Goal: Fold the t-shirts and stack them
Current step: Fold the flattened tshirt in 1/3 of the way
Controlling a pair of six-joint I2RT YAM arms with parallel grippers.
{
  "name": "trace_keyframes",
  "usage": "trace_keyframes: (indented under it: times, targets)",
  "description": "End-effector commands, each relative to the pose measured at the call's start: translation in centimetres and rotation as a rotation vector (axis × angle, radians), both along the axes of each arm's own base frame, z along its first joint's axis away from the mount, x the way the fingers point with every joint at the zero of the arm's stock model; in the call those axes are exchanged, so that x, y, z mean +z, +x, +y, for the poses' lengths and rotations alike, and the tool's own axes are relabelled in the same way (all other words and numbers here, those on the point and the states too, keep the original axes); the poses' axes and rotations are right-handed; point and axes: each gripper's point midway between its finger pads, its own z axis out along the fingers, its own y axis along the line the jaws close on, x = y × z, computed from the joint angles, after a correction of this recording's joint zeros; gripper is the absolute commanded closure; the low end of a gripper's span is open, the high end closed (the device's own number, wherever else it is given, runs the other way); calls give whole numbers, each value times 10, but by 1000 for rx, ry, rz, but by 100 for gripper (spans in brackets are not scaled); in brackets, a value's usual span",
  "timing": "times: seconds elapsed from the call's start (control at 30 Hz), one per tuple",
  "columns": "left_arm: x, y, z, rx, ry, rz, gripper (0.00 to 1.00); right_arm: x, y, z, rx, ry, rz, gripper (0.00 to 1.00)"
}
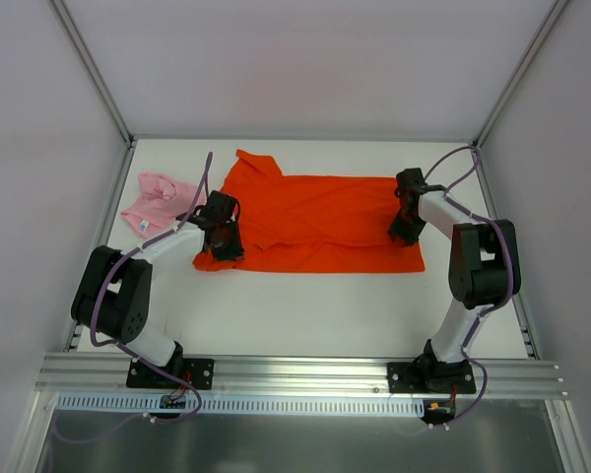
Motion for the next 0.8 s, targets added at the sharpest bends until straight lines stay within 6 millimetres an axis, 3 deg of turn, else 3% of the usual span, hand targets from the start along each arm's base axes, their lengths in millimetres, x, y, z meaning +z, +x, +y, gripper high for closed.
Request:
trace_keyframes:
  times: [0.0, 0.23, 0.43, 0.57, 0.7, 0.77]
  targets:
    - [12, 3, 8, -6, 27, -31, 75, 7, 21, -6, -46, 4, -48, 66]
    - [22, 3, 14, 7, 44, -55, 75, 11, 41, -20, -53, -4, -72, 66]
    - [67, 22, 17, 22, 53, -160, 74, 39, 65, -21, 8, -17, -155, 66]
    - [99, 30, 29, 46, 84, -210, 71, 73, 69, -20, 26, -9, -231, 61]
    - [93, 34, 51, 105, 100, -191, 68, 108, 56, -22, 52, -18, -285, 60]
    - [85, 36, 56, 126, 96, -171, 68, 112, 46, -21, 76, -22, -281, 60]
